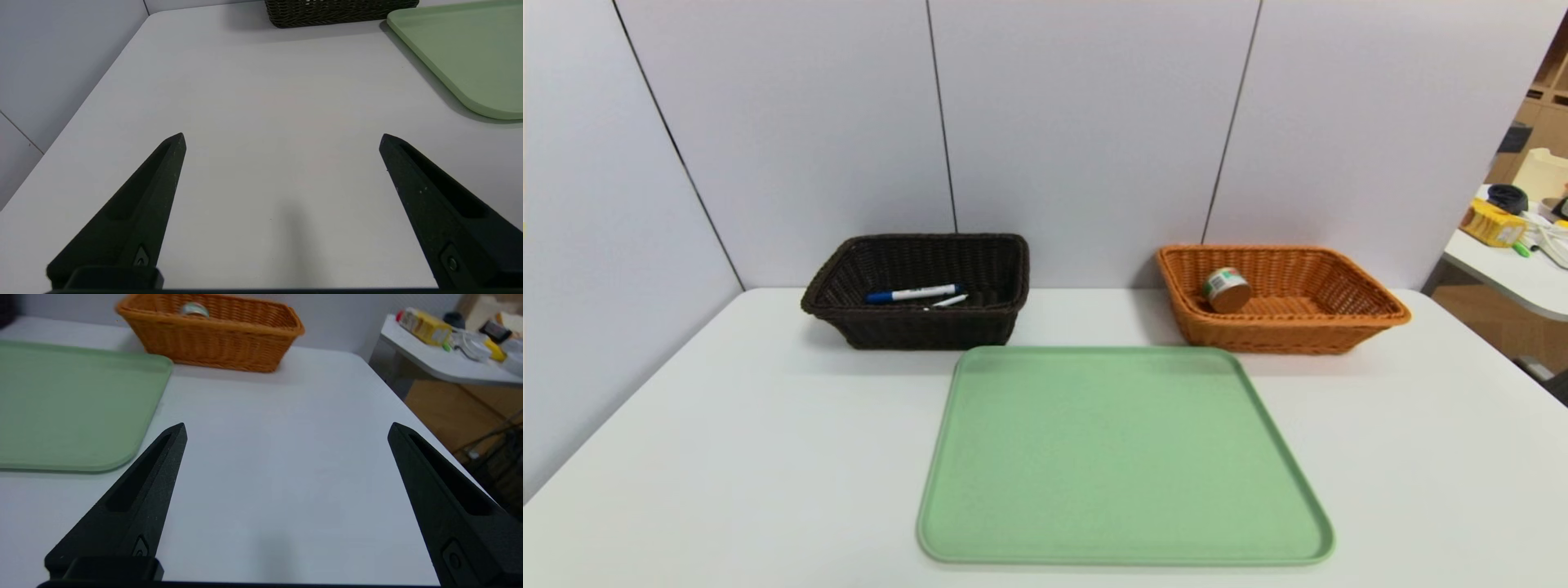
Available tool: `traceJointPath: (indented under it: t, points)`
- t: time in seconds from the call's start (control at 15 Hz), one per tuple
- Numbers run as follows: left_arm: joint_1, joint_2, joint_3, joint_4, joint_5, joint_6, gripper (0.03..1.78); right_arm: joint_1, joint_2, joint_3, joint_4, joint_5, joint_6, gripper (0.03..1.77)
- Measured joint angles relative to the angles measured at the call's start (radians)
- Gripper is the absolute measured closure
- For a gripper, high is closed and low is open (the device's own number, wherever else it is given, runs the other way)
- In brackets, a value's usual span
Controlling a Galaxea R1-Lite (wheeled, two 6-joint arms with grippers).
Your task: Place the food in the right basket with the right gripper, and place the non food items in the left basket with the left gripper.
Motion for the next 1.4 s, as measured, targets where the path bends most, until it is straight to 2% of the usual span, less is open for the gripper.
traceJointPath:
  t: [0.07,0.13,0.47,1.4]
  points:
    - [0.000,0.000,0.000,0.000,0.000,0.000,0.12,0.000,-0.008,0.019,-0.033,0.056,-0.011,0.11]
    - [0.000,0.000,0.000,0.000,0.000,0.000,0.12,0.000,-0.013,0.030,-0.018,0.083,-0.020,0.11]
    - [0.000,0.000,0.000,0.000,0.000,0.000,0.12,0.000,-0.019,0.040,0.051,0.135,-0.034,0.11]
    - [0.000,0.000,0.000,0.000,0.000,0.000,0.12,0.000,-0.020,0.041,0.050,0.139,-0.036,0.11]
